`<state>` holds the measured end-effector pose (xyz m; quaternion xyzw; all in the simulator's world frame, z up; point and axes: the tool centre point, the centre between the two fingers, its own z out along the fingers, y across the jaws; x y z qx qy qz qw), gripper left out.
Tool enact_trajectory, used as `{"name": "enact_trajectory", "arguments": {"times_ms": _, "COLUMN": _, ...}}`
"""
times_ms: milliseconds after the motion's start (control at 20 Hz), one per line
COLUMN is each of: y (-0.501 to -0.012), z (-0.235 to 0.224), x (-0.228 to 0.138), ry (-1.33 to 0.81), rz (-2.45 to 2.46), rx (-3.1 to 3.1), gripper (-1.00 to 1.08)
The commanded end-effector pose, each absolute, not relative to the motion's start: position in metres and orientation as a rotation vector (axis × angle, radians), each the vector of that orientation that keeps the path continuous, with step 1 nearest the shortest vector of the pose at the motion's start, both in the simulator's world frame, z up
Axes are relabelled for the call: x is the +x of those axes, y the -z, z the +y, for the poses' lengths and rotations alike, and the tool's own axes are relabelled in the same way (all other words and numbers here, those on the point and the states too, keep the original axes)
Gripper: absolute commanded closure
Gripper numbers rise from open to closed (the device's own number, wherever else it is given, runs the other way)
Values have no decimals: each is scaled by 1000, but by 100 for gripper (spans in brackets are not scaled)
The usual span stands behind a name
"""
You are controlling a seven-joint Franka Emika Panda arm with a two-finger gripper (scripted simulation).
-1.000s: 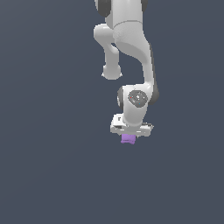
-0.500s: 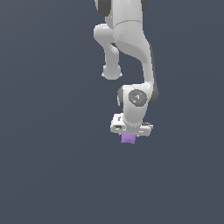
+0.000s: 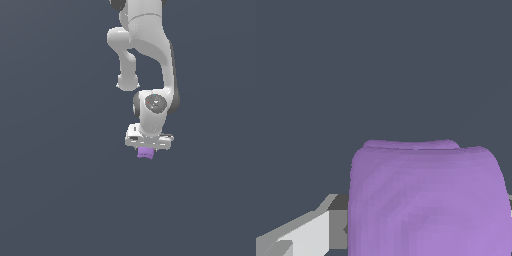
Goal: Pick up the object and move it to a goal position.
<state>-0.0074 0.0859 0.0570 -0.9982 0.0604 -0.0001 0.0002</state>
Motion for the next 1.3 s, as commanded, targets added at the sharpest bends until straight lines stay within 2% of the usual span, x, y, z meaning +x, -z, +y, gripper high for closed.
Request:
{"name": "enact_trajectory", "arguments": {"times_ms": 0, "y": -65, "z": 84, "x": -17, "ry": 2, "rz": 190, "rx": -3135, "gripper": 108}}
{"name": "enact_trajectory", "arguments": {"times_ms": 800, "y": -138, "z": 61, "x": -109, "ry": 1, "rz": 190, "rx": -3135, "gripper": 108}}
{"name": "enact_trajectory", "arguments": {"times_ms": 1250, "y": -165, "z": 54, "x": -140, "ry": 1, "rz": 190, "rx": -3135, "gripper": 108}}
